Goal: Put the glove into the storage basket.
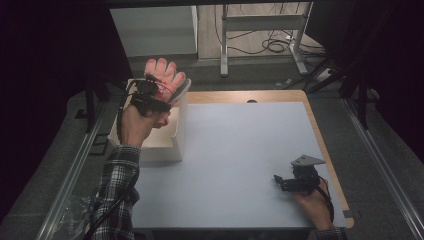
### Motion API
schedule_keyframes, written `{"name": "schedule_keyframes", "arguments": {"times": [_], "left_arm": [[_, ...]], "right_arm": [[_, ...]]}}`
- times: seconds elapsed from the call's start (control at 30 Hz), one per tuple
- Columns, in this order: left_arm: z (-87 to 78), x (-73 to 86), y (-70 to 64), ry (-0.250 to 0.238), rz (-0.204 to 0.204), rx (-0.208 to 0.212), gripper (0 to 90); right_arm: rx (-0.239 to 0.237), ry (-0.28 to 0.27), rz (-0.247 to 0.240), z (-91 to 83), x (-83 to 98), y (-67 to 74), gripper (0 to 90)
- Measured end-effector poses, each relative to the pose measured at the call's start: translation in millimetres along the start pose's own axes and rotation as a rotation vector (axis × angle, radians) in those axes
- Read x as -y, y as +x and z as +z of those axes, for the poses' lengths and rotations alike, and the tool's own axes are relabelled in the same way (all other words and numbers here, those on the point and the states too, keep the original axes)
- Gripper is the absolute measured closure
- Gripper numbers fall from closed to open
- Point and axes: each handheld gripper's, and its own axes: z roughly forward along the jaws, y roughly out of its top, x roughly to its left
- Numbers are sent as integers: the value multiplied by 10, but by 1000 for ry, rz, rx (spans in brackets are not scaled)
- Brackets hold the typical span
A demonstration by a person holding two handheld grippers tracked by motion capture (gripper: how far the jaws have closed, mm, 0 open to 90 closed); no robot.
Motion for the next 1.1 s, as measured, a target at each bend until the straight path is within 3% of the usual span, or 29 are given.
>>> {"name": "schedule_keyframes", "arguments": {"times": [0.07, 0.4, 0.87, 1.1], "left_arm": [[69, 59, 98, 5, -30, -21, 473], [392, 189, 241, 28, -62, -52, 467], [977, 275, 315, 91, -97, -77, 450], [1192, 271, 237, 138, -94, -82, 436]], "right_arm": [[0, 0, 0, 0, 0, 0, 124], [0, 0, 1, 0, 0, 0, 124], [0, 0, -1, 0, 0, -2, 124], [0, 0, 0, -1, 0, -2, 124]]}}
